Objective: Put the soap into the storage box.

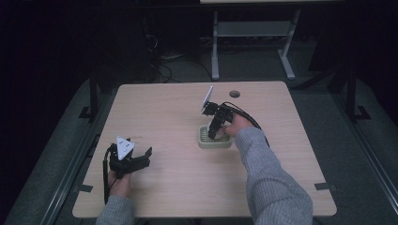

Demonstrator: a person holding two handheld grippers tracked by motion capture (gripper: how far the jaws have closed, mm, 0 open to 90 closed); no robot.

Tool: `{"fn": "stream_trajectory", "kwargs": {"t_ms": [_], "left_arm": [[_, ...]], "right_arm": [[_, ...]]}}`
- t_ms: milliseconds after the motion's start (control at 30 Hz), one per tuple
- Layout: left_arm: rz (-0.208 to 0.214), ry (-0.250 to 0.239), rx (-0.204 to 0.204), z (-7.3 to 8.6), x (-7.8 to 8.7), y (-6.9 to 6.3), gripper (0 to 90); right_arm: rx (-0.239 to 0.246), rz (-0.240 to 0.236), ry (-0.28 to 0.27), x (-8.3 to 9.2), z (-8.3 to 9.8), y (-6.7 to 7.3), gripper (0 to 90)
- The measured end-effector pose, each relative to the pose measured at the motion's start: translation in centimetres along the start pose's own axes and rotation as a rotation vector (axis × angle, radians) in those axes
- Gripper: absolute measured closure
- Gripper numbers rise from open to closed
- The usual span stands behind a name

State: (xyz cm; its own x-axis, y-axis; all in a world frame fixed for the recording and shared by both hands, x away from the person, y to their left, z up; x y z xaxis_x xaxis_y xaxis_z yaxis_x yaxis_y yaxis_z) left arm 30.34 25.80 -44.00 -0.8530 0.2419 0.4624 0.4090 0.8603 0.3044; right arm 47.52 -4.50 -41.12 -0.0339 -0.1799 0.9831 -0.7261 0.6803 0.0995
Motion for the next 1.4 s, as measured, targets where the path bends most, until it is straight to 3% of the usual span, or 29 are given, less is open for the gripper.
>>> {"fn": "stream_trajectory", "kwargs": {"t_ms": [667, 1400], "left_arm": [[0.001, -0.001, 0.005, 0.0, 0.0, 0.0, 14.8], [0.0, 0.001, -0.002, 0.0, 0.0, 0.0, 14.8]], "right_arm": [[-0.015, 0.013, 0.014, -1.4, -0.1, -0.4, 23.5], [-0.025, 0.027, 0.031, -1.7, 0.3, -0.2, 23.4]]}}
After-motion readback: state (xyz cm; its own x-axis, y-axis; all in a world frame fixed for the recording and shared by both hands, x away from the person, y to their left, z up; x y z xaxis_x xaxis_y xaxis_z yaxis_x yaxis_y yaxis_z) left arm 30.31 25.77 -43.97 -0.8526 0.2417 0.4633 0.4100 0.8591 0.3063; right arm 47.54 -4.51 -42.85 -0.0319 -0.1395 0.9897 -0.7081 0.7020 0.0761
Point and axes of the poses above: each handheld gripper's, and its own axes: x roughly backward along the jaws, z roughly out of its underside, y roughly to its left, the point moved 1 cm from there along -x, roughly forward along the jaws, and after that the axes turned 10 degrees about -x, right-handed, at the moved point
